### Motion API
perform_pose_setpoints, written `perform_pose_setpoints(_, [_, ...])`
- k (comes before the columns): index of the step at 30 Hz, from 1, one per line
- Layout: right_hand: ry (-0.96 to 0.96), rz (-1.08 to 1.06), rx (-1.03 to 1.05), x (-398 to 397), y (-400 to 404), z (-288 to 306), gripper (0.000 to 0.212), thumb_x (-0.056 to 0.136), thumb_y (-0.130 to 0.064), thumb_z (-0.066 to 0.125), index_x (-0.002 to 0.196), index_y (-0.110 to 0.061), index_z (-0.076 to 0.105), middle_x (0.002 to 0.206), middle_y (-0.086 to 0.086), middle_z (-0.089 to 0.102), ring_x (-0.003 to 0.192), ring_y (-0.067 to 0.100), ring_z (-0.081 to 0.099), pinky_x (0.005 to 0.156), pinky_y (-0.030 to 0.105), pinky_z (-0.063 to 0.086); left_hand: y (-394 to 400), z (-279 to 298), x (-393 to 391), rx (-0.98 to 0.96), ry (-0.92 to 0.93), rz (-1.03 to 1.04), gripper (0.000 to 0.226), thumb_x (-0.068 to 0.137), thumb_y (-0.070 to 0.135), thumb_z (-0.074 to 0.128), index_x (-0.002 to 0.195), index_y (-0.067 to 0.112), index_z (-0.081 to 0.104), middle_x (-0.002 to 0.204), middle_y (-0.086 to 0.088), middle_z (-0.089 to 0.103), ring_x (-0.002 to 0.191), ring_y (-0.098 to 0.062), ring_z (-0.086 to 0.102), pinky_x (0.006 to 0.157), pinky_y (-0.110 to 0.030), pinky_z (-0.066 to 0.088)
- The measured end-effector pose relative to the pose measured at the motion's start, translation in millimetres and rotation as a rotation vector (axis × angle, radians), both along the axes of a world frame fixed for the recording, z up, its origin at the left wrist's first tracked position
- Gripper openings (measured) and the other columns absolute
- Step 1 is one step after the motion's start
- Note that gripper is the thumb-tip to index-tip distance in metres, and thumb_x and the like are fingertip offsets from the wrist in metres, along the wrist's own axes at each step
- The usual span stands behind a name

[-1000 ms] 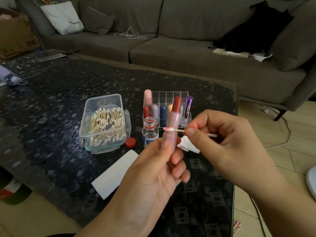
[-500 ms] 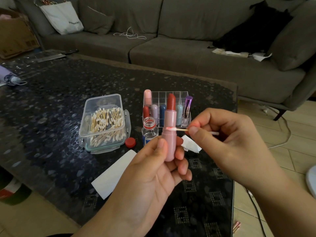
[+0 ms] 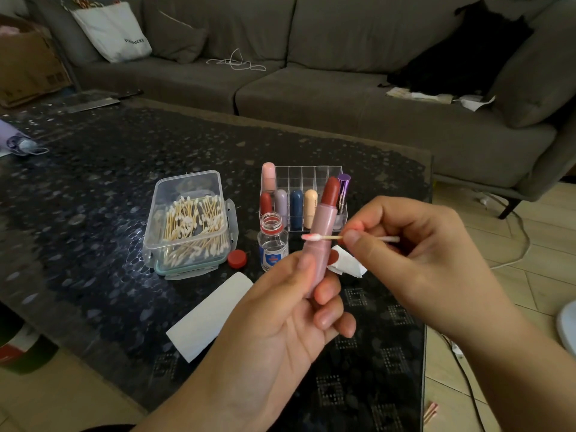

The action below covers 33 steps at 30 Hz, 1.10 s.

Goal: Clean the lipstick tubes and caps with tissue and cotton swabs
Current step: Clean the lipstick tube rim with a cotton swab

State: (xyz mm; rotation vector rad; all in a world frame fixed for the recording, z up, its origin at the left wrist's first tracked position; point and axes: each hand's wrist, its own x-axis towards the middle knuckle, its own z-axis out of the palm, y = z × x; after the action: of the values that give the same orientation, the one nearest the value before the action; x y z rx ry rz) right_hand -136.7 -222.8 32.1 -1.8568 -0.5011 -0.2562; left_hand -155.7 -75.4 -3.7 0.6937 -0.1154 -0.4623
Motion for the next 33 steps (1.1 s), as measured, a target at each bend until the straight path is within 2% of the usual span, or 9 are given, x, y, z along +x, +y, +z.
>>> perform_pose_setpoints(3, [0.021, -0.019, 0.004, 2.1, -4.7, 0.1, 0.008, 0.078, -0.016, 0.060, 0.071, -0.013, 0.062, 0.050, 0.013, 0.046, 0.043, 0.005, 0.034, 0.044, 0.011, 0.030, -1.1, 4.6, -3.2, 0.038, 0.031, 0.060, 0.019, 0.076, 0.016, 0.060, 0.090, 0.004, 0.057, 0.060, -0.002, 0.041, 0.047, -0.012, 0.037, 0.049, -0.027, 0.046])
perform_pose_setpoints(8, [0.034, -0.022, 0.025, 2.2, -6.6, -0.7, 0.009, 0.077, -0.016, 0.060, 0.069, -0.012, 0.062, 0.047, 0.007, 0.044, 0.042, 0.004, 0.034, 0.044, 0.010, 0.029, 1.6, 3.5, -1.1, 0.019, 0.030, 0.076, 0.014, 0.077, 0.015, 0.059, 0.085, 0.007, 0.066, 0.060, -0.003, 0.042, 0.047, -0.013, 0.039, 0.049, -0.028, 0.046])
perform_pose_setpoints(11, [0.005, -0.016, 0.019, 0.6, -3.2, -0.6, 0.009, 0.079, -0.018, 0.060, 0.071, -0.014, 0.063, 0.052, 0.014, 0.047, 0.045, 0.014, 0.037, 0.046, 0.013, 0.032, 3.6, -0.9, 1.1, -0.013, -0.037, 0.045, 0.016, 0.079, 0.020, 0.068, 0.086, 0.005, 0.067, 0.062, -0.004, 0.049, 0.050, -0.014, 0.045, 0.052, -0.029, 0.048])
perform_pose_setpoints(14, [-0.015, -0.005, 0.010, -0.1, -0.3, -0.5, 0.008, 0.080, -0.021, 0.062, 0.074, -0.017, 0.064, 0.056, 0.012, 0.052, 0.049, 0.022, 0.042, 0.048, 0.016, 0.037, 5.8, -8.2, 5.5, -0.030, -0.093, -0.003, 0.030, 0.073, 0.029, 0.078, 0.093, 0.007, 0.070, 0.069, -0.004, 0.055, 0.057, -0.014, 0.052, 0.059, -0.028, 0.049])
perform_pose_setpoints(18, [-0.015, -0.024, 0.027, 1.3, -2.0, -0.8, 0.008, 0.079, -0.017, 0.060, 0.072, -0.015, 0.063, 0.053, 0.011, 0.049, 0.045, 0.014, 0.037, 0.046, 0.013, 0.033, 5.6, -5.9, 2.8, 0.006, -0.087, 0.024, 0.022, 0.081, 0.028, 0.069, 0.088, 0.007, 0.072, 0.069, -0.005, 0.054, 0.057, -0.015, 0.051, 0.057, -0.028, 0.049])
perform_pose_setpoints(21, [-0.003, -0.032, 0.065, 0.9, -4.1, -0.3, 0.008, 0.079, -0.016, 0.060, 0.072, -0.012, 0.062, 0.048, 0.003, 0.045, 0.043, 0.004, 0.035, 0.044, 0.011, 0.031, 6.1, -1.2, 0.2, 0.049, -0.050, 0.057, 0.023, 0.079, 0.027, 0.057, 0.082, 0.010, 0.073, 0.066, -0.005, 0.051, 0.055, -0.015, 0.048, 0.055, -0.028, 0.048])
perform_pose_setpoints(25, [0.004, -0.003, 0.023, -1.5, -0.7, -0.5, 0.009, 0.079, -0.017, 0.060, 0.071, -0.016, 0.063, 0.049, 0.004, 0.049, 0.045, 0.005, 0.038, 0.046, 0.011, 0.034, 4.0, -3.4, 1.1, 0.032, -0.088, 0.035, 0.021, 0.080, 0.029, 0.067, 0.085, 0.010, 0.072, 0.067, -0.003, 0.052, 0.056, -0.014, 0.049, 0.057, -0.027, 0.048])
perform_pose_setpoints(28, [-0.014, -0.014, 0.035, -1.1, -1.7, -0.6, 0.011, 0.081, -0.017, 0.060, 0.071, -0.016, 0.063, 0.049, 0.006, 0.048, 0.044, 0.007, 0.038, 0.045, 0.013, 0.034, 5.4, -6.4, 0.7, 0.040, -0.061, 0.037, 0.022, 0.082, 0.028, 0.061, 0.083, 0.009, 0.072, 0.065, -0.003, 0.049, 0.053, -0.014, 0.045, 0.055, -0.027, 0.047])
perform_pose_setpoints(33, [-0.016, 0.006, 0.057, -0.7, -2.7, 2.0, 0.014, 0.080, -0.011, 0.060, 0.066, -0.011, 0.061, 0.045, -0.005, 0.044, 0.040, 0.001, 0.034, 0.044, 0.008, 0.030, 7.0, -8.6, 1.7, -0.058, -0.075, -0.061, 0.026, 0.081, 0.029, 0.069, 0.094, 0.006, 0.070, 0.069, -0.002, 0.052, 0.056, -0.013, 0.048, 0.060, -0.028, 0.049])
